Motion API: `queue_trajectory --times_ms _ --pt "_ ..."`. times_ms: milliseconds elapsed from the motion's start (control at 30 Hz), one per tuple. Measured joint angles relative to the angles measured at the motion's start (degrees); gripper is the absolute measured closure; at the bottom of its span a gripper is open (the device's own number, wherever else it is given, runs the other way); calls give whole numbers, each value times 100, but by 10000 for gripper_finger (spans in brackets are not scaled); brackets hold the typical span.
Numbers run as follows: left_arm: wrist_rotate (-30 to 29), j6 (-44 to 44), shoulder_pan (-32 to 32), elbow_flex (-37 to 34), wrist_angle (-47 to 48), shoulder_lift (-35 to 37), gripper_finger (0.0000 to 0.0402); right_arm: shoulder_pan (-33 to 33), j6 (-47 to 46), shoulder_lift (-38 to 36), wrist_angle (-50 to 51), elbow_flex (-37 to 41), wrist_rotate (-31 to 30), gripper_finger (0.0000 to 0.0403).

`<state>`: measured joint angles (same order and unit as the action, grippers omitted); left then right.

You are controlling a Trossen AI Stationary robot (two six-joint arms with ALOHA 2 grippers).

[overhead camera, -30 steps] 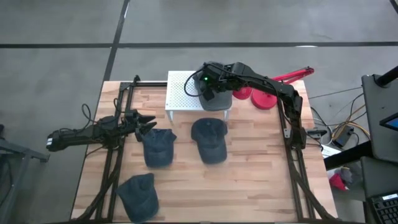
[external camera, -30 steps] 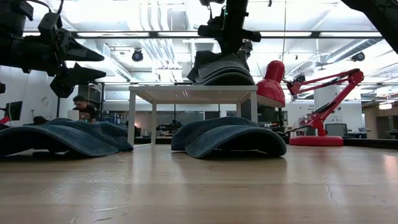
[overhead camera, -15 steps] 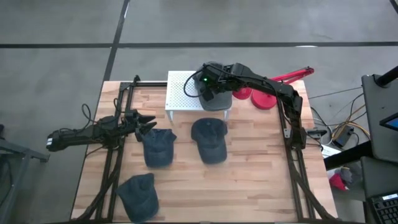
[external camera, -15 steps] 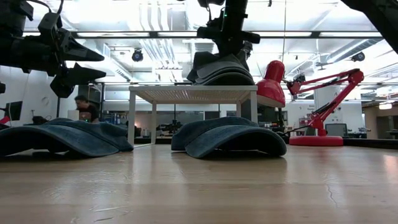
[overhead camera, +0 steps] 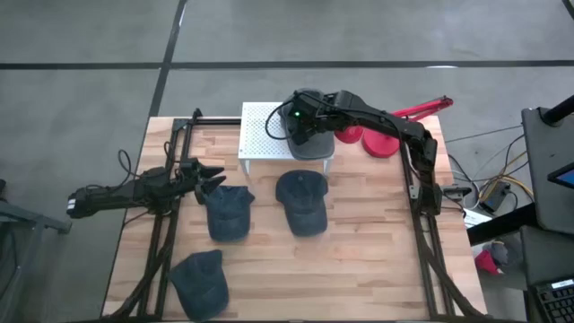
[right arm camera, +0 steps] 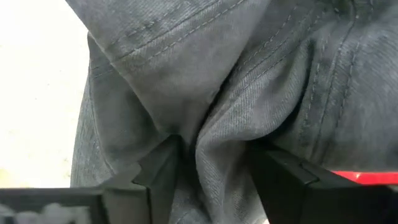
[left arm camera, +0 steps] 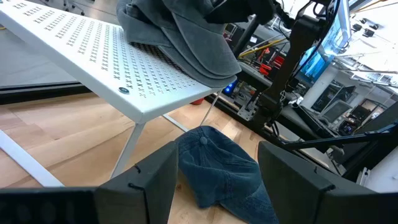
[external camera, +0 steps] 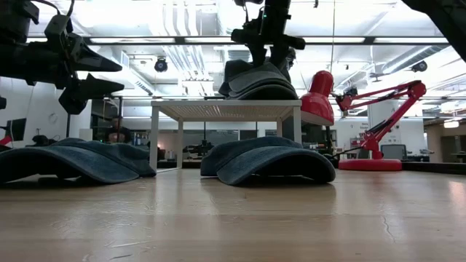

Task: Pick & Place hat
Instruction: Put the gray cap on the shelf

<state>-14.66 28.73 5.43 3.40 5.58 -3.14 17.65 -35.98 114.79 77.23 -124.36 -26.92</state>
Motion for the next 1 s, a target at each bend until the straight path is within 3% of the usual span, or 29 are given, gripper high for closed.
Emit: queue_trajectory --times_ms 433,1000 --pt "0 1 0 0 0 0 179 0 4 -236 50 0 0 143" --pt "0 2 -2 0 0 0 179 -171 -5 -782 87 0 1 99"
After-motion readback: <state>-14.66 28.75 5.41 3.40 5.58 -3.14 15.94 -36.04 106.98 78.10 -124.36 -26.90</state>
